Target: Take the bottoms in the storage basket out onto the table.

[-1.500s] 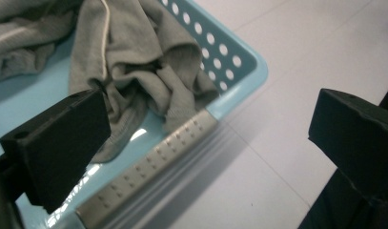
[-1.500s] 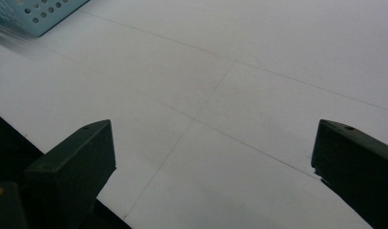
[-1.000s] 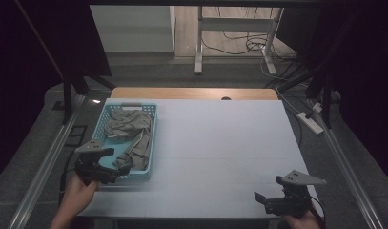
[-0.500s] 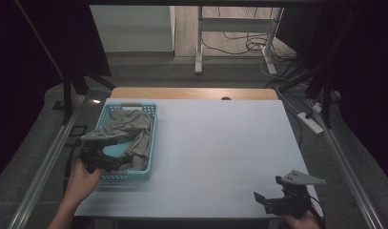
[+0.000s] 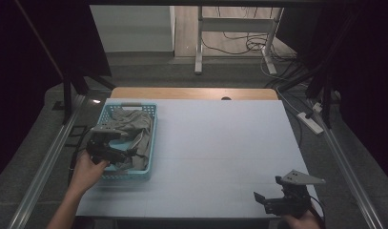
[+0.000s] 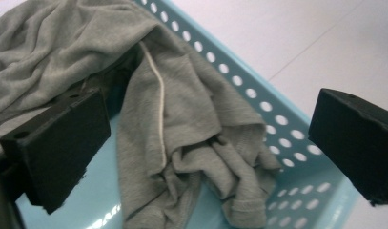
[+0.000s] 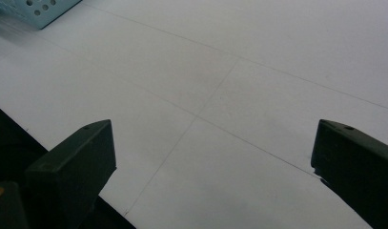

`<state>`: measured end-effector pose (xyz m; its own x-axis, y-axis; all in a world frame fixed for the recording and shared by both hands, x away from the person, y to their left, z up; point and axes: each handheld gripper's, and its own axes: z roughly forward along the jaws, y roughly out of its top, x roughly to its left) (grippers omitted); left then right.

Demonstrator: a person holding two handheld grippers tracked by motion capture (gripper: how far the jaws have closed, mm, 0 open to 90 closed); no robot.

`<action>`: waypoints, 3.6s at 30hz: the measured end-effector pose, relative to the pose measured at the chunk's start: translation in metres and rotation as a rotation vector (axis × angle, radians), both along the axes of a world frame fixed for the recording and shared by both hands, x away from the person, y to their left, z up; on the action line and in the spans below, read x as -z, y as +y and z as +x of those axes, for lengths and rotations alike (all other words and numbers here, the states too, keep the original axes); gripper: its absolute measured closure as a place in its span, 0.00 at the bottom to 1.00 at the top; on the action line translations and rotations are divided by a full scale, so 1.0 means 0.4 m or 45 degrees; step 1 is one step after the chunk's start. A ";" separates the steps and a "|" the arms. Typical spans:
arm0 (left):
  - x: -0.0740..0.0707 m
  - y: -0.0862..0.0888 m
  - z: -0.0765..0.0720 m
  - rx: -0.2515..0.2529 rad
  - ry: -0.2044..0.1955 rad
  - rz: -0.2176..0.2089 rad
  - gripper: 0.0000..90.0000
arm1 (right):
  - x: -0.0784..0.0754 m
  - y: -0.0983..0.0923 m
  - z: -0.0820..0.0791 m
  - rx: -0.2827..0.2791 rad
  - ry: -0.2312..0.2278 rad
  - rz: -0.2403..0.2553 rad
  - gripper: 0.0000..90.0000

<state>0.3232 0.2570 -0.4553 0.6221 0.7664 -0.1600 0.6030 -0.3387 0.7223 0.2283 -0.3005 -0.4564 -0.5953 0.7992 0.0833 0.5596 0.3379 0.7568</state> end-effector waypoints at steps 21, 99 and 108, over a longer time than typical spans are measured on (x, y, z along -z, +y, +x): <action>0.006 -0.017 0.108 -0.056 0.086 0.069 0.00 | 0.001 0.000 0.001 -0.006 0.008 0.005 0.02; 0.061 -0.043 0.266 -0.202 0.331 0.225 0.78 | 0.000 0.000 -0.001 -0.030 -0.008 0.005 0.02; -0.016 -0.014 0.237 -0.210 0.188 0.078 0.77 | -0.002 -0.001 -0.006 -0.031 -0.028 0.016 0.02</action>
